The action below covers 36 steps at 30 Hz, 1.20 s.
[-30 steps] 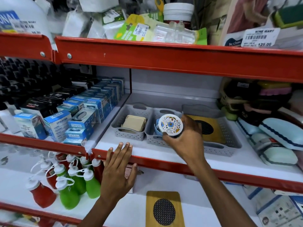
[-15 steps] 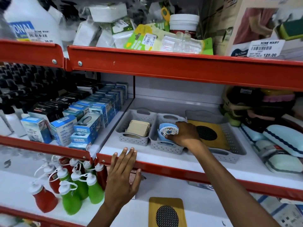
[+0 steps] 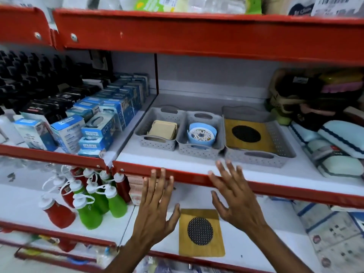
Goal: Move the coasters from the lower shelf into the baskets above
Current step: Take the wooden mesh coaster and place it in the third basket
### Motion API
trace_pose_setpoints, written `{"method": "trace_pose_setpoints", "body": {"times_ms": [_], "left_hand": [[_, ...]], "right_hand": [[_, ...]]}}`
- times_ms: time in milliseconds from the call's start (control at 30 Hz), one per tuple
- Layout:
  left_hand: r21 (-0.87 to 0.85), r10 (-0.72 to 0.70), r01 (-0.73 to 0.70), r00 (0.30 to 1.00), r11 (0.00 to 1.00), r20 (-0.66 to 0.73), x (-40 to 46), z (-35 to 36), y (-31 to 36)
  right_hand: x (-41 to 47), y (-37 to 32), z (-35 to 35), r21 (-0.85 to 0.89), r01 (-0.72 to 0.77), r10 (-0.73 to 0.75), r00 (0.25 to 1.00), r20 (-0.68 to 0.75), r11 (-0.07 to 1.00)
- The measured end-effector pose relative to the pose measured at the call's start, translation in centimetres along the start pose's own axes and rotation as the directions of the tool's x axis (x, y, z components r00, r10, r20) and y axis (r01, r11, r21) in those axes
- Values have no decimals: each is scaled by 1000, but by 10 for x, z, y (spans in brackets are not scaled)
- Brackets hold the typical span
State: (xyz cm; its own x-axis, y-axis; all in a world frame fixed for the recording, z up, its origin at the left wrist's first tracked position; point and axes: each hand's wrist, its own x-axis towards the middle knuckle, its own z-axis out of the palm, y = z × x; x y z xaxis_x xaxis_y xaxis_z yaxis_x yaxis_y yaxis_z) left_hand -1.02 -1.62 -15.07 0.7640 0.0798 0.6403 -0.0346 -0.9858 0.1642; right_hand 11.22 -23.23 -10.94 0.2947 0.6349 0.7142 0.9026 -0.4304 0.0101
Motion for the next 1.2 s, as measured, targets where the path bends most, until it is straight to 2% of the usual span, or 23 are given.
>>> {"method": "trace_pose_setpoints", "body": {"times_ms": [100,167,233,267,300,367,400,467,600,733,800,900,1033,1200], "left_hand": [[-70,22,-12,991,997,133,-31,31,4],[-144,-49,92,961,985,273,-51,53,7],[-174,-159,254,889,951,430,-64,70,12],[-176,-210,345,827,922,521,-68,79,14],[-166,-253,436,748,885,614,-71,88,16],[-119,-327,577,607,808,724,-73,102,19],[-91,-355,621,555,778,753,-73,108,21],[-46,-389,668,486,743,783,-72,118,24],[10,-474,734,428,679,770,-66,129,28],[-30,-604,848,401,529,688,-61,130,24],[-100,-646,873,426,477,633,-59,122,22],[-256,-660,864,498,433,563,-59,105,21],[-409,-640,785,617,464,458,-62,73,20],[-615,-629,669,701,418,336,-34,7,27]], "right_hand": [[-60,2,26,14,85,-86,984,157,996],[-92,-1,42,46,12,-25,955,296,999],[-115,-4,57,38,-139,112,910,400,990],[-124,-6,65,23,-252,215,867,451,968],[-132,-8,72,5,-392,335,793,509,920],[-143,-9,86,-58,-644,529,568,630,762],[-146,-9,92,-96,-719,580,466,668,688],[-149,-9,101,-139,-795,632,349,692,591],[-147,-9,117,-159,-878,707,243,665,451],[-149,-2,118,-86,-968,802,144,580,236],[-148,-1,109,15,-986,839,149,523,166],[-142,-6,92,205,-969,865,221,450,141],[-126,-19,65,377,-902,870,351,347,213],[-88,-35,13,540,-774,860,483,164,332]]}}
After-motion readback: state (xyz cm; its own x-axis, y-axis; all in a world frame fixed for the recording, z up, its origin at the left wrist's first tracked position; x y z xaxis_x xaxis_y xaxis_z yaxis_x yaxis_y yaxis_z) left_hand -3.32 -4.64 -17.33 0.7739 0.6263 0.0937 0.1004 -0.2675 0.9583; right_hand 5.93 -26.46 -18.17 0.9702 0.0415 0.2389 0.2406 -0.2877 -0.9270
